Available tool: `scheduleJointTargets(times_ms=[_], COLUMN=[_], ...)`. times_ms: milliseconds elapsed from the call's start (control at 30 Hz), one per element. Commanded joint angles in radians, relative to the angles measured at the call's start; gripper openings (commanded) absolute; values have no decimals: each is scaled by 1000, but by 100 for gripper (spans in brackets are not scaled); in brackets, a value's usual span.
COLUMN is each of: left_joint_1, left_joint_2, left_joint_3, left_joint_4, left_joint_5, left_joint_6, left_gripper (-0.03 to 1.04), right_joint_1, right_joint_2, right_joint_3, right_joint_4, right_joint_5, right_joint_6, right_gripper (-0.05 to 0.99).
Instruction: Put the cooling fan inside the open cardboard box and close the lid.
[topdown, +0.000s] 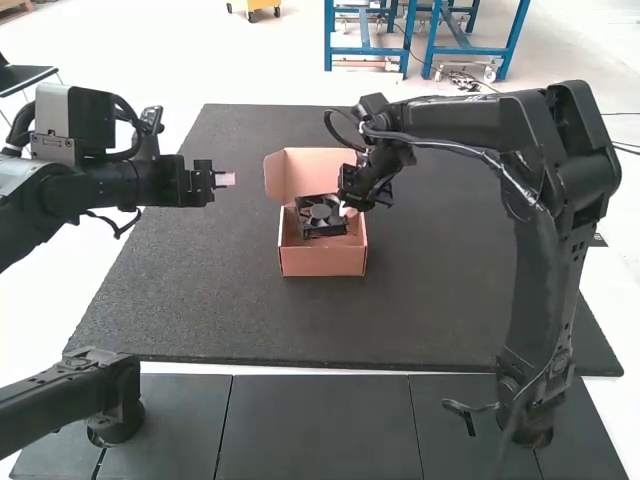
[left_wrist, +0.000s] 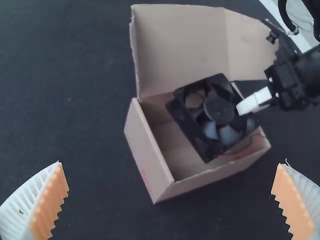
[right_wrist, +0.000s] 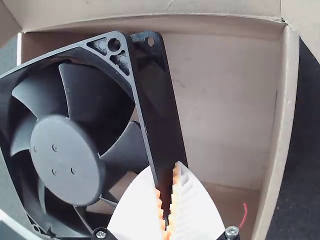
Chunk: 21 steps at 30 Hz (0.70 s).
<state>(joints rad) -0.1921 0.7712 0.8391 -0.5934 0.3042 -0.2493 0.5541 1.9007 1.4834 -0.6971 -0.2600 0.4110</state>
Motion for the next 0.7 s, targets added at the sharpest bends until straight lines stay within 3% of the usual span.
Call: scheduleJointTargets(times_ms=[0,533,600,667], left_joint_1=[-10,-9,-9,-10], left_joint_2=[-26,-26,-26,-26], left_joint_3=[32,46,46,46], left_joint_4=[12,17,17,18], left_joint_5=[10,10,10,10], left_joint_6=[-8,-21,-21,-21], left_gripper=[96,96,96,96], right_joint_1=[-8,-3,-3,-6], right_joint_2=[14,60,63,63], right_joint_3=[-2,-11,-8,-6], right_joint_4=[4,1,-1,-2], right_joint_5=[5,18,19,18], right_joint_6=[-6,-21,-28,-29], right_gripper=[-1,1,26,43])
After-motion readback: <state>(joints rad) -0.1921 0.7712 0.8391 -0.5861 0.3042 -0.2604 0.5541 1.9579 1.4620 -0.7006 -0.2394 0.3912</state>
